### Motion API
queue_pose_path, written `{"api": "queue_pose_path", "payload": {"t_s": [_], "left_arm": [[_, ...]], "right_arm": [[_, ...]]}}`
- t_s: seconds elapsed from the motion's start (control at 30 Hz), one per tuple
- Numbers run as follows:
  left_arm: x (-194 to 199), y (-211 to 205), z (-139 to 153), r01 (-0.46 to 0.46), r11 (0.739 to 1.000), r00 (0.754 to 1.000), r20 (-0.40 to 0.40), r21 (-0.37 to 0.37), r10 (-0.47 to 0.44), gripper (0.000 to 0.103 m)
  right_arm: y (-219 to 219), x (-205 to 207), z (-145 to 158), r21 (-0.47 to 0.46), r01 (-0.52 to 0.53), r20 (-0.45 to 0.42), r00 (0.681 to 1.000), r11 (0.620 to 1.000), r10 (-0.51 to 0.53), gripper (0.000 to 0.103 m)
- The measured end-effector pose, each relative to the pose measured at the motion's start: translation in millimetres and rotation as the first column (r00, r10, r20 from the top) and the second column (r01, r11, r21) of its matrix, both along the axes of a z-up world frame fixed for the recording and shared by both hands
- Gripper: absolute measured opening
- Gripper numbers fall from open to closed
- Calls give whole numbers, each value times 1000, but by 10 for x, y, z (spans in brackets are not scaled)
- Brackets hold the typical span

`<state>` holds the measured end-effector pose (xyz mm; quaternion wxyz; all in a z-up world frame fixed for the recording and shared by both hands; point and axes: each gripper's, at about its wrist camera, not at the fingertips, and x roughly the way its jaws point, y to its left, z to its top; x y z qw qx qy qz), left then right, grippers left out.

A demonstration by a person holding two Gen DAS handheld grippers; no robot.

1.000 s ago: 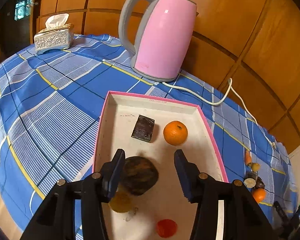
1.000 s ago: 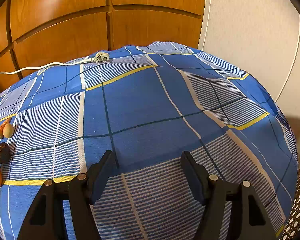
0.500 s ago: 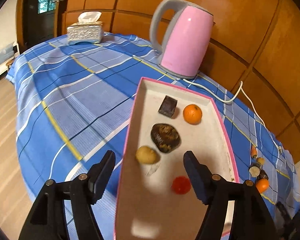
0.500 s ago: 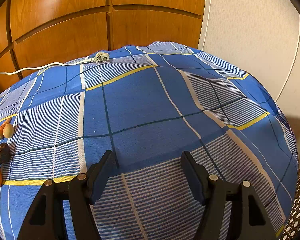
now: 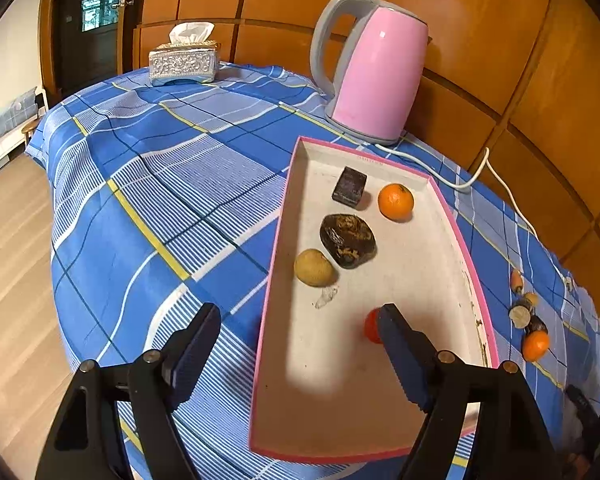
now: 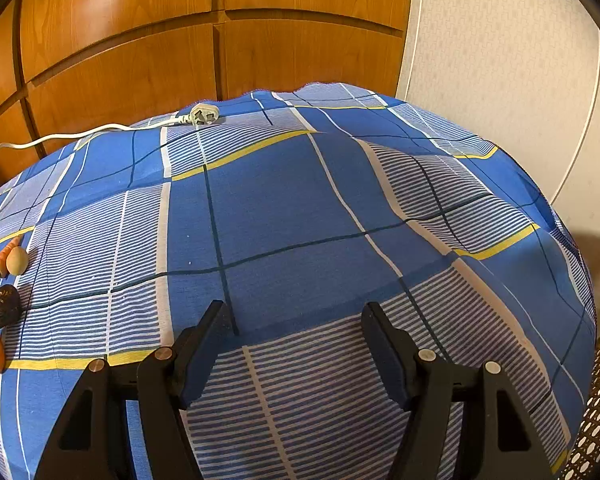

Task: Organize fruits

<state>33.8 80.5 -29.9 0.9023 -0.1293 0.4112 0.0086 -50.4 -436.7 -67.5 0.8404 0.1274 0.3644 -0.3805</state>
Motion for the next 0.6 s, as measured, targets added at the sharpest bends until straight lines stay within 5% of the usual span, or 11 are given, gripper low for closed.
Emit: {"api": "queue_pose_path", "payload": {"t_s": [0.6], "left_arm": [[-15,-50,-67,21,1000,1000,-20,5,-21,82]], "right_arm": [[9,2,-3,0,1,-2,1000,1000,-1,70]]}}
